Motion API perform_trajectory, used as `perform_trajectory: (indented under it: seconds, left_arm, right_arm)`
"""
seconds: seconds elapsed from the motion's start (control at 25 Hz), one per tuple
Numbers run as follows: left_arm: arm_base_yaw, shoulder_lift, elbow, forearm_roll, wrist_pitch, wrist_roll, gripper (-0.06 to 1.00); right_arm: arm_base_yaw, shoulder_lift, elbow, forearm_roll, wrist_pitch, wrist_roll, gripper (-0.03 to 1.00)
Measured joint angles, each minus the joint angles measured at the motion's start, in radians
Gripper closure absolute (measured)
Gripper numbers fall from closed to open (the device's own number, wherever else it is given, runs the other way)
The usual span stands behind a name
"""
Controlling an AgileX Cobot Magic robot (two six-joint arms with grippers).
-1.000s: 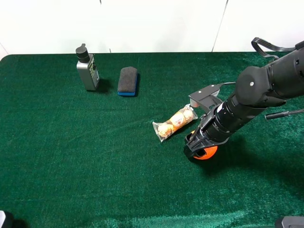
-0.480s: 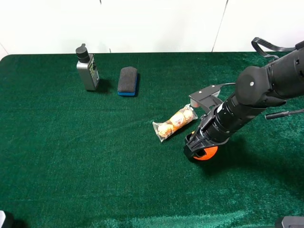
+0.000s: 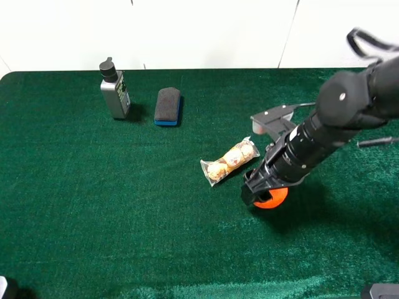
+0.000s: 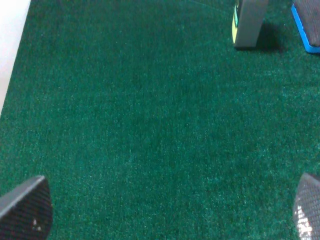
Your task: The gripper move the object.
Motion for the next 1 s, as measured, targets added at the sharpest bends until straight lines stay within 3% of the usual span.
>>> perform_trajectory:
  seconds: [0.44,0.64,1.0]
  left_arm:
    - [0.0,0.0,0.0,0.0,0.0,0.0,-0.04]
    - [0.0,0.0,0.0,0.0,0.0,0.0,-0.04]
    - [0.0,0.0,0.0,0.0,0.0,0.0,-0.04]
  right_arm:
    - [0.0,-0.007,-0.273,-0.176,0.293,0.181,0.43]
    - [0.0,0.001,-0.395,-0.231,0.363,0.247,0.43]
    - [0.0,0.151,-0.631,-0.255,0.436,0.265,0.43]
